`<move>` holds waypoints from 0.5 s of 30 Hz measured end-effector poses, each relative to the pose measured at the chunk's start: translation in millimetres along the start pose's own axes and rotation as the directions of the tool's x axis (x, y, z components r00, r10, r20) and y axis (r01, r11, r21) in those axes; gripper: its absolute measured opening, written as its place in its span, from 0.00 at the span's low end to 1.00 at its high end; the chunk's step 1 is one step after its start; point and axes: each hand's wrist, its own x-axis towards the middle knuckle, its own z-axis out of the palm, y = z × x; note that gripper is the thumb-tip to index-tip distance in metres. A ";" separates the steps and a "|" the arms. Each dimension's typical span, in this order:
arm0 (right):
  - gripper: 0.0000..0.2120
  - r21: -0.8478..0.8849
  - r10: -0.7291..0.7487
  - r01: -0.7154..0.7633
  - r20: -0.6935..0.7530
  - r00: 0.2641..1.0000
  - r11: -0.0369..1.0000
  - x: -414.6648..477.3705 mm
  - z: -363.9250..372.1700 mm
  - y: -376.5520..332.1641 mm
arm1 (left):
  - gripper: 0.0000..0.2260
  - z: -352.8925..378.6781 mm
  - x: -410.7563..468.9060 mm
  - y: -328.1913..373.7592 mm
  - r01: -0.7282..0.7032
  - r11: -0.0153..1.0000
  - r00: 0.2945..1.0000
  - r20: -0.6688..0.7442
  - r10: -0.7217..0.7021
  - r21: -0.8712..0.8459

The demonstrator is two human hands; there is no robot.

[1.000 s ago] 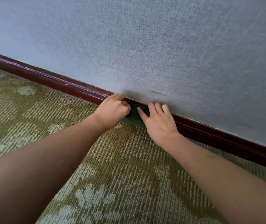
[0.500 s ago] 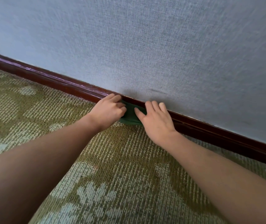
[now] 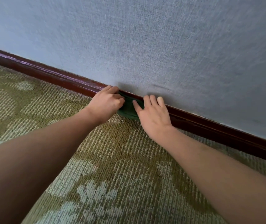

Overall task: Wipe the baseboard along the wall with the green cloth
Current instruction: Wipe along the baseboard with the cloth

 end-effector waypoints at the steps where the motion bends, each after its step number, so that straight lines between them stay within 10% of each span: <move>1: 0.26 0.004 -0.003 0.003 0.004 1.000 1.000 3.4 -1.1 -2.2 | 0.04 0.4 -0.1 -0.4 0.010 1.000 1.000 -0.005 -0.010 -0.018; 15: 0.26 -0.099 -0.113 0.112 -0.014 0.993 0.989 -25.0 -10.4 6.9 | 0.05 -5.2 -13.4 10.1 -0.128 0.991 0.988 -0.095 0.124 -0.032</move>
